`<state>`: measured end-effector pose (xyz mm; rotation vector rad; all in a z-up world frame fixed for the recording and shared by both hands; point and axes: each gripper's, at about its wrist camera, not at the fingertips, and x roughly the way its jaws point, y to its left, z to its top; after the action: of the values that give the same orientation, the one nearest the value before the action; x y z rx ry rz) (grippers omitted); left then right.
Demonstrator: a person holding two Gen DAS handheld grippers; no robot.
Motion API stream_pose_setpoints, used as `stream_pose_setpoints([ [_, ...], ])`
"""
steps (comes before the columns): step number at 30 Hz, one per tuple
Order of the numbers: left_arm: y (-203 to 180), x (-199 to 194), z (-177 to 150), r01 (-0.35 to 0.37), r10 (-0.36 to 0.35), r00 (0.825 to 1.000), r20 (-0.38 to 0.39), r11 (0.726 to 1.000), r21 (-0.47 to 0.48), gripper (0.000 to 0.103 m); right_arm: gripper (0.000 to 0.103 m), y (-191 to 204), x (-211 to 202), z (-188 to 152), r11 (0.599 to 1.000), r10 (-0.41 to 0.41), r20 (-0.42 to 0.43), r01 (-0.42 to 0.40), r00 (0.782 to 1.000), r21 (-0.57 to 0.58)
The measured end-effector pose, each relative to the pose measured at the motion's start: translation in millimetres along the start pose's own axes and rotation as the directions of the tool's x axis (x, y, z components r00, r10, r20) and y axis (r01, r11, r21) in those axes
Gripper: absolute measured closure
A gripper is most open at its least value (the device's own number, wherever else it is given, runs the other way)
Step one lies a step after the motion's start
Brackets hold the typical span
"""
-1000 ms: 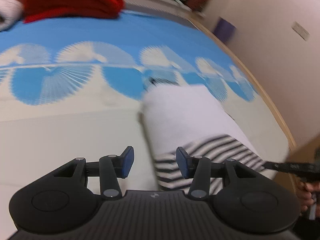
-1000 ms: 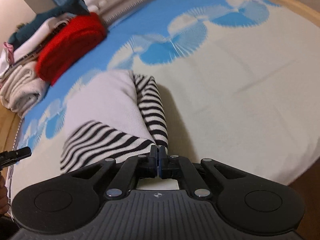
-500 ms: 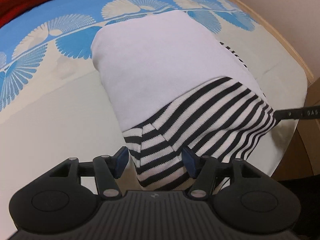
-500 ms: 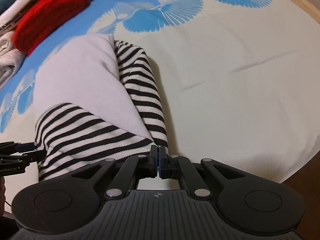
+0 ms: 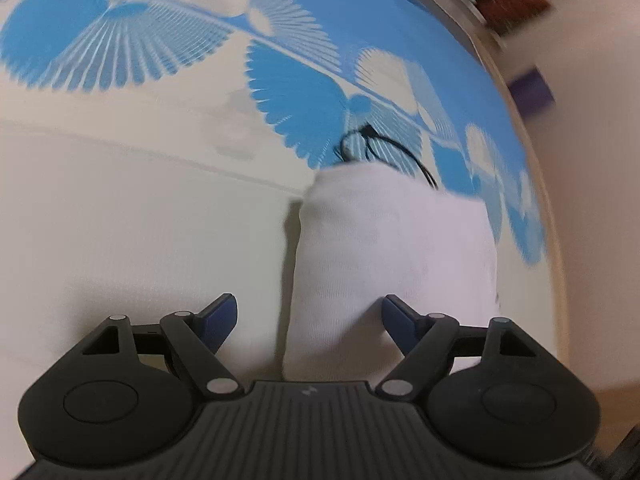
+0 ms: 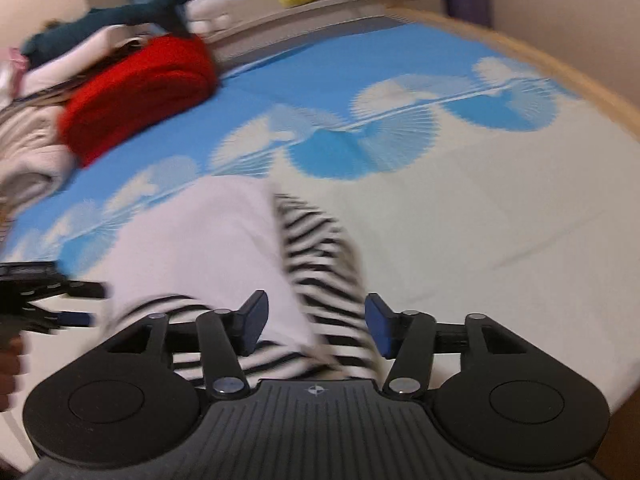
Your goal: Fold small clothes
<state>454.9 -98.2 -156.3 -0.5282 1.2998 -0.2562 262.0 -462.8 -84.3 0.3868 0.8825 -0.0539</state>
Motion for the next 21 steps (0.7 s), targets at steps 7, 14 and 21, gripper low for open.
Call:
stream_pose_setpoints([
  [7,7,37,5,0.074,-0.078,0.996,-0.036,0.992,-0.101,0.017,0.046,4,65,-19,0.994,-0.107,-0.298,0.099,0.948,-0.045],
  [14,-6,48,8,0.115,-0.115,0.993,-0.016,0.993,-0.024,0.056,0.088,4,73,-17,0.996,-0.086,-0.322,0.084,0.943,-0.021],
  [21,12,-3,27,0.089,-0.091,0.995,0.043,0.995,0.042,0.068,0.094,37,82,-18,1.000,-0.015,-0.337,0.006,0.942,-0.029],
])
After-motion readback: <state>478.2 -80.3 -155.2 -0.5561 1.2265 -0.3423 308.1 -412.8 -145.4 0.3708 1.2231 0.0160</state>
